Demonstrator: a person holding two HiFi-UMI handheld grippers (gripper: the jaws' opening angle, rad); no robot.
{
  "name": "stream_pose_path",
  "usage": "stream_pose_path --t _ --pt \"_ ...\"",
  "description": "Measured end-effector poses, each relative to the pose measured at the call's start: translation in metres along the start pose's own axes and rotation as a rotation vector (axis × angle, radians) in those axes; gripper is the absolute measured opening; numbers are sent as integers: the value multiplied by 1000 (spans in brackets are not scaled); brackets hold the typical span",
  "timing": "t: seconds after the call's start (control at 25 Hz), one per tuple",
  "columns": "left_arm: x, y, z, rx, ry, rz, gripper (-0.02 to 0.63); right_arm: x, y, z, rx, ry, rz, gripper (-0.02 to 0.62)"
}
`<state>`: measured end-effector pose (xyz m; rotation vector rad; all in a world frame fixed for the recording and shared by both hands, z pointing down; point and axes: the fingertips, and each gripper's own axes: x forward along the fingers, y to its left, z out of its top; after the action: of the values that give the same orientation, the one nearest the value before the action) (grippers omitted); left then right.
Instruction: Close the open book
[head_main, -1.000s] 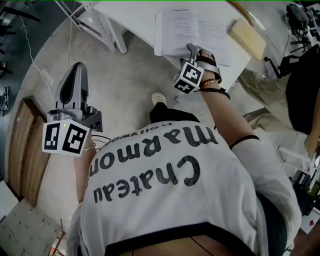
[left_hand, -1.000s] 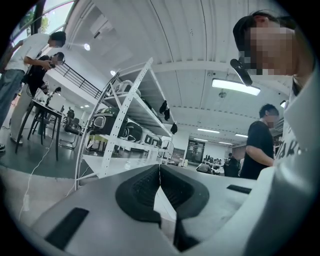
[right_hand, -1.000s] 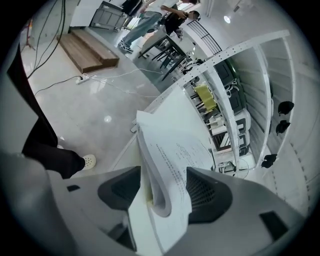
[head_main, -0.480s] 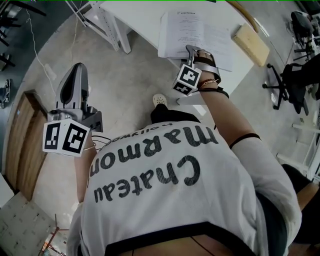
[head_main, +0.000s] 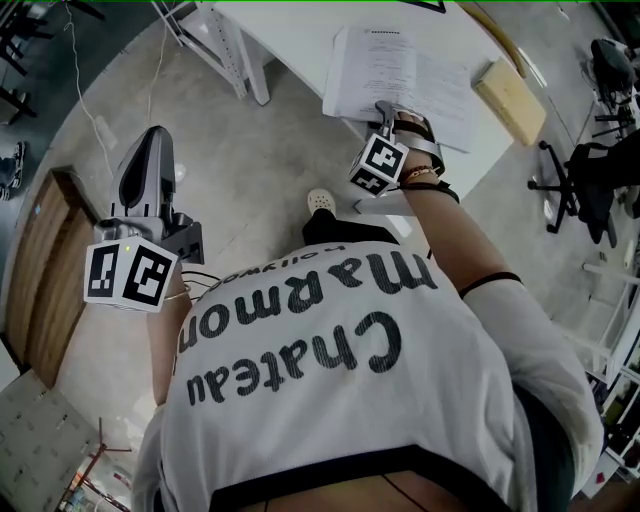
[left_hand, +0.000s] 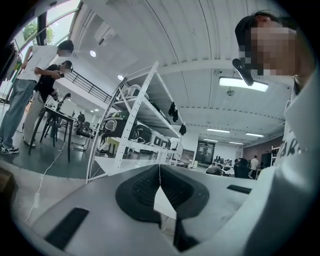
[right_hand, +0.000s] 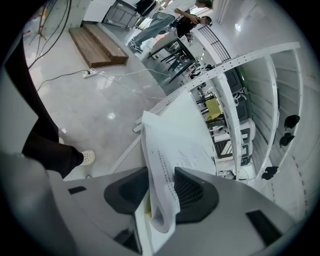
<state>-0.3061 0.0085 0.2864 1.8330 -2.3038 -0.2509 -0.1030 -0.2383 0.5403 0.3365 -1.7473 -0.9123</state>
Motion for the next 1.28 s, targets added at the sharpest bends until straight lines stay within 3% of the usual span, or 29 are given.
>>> stream_pose_path --t 0.2,0.36,0.76,1.28 --pt "1 -6 -3 5 6 -10 25 3 4 -3 60 -11 34 132" --pt "5 -11 -3 10 5 -20 25 5 4 -4 166 -27 80 114" --pt "7 -17 -4 -3 15 -28 25 4 3 -8 403 -40 170 101" --pt "19 -16 -3 -11 19 -42 25 9 -1 -12 597 -75 240 92"
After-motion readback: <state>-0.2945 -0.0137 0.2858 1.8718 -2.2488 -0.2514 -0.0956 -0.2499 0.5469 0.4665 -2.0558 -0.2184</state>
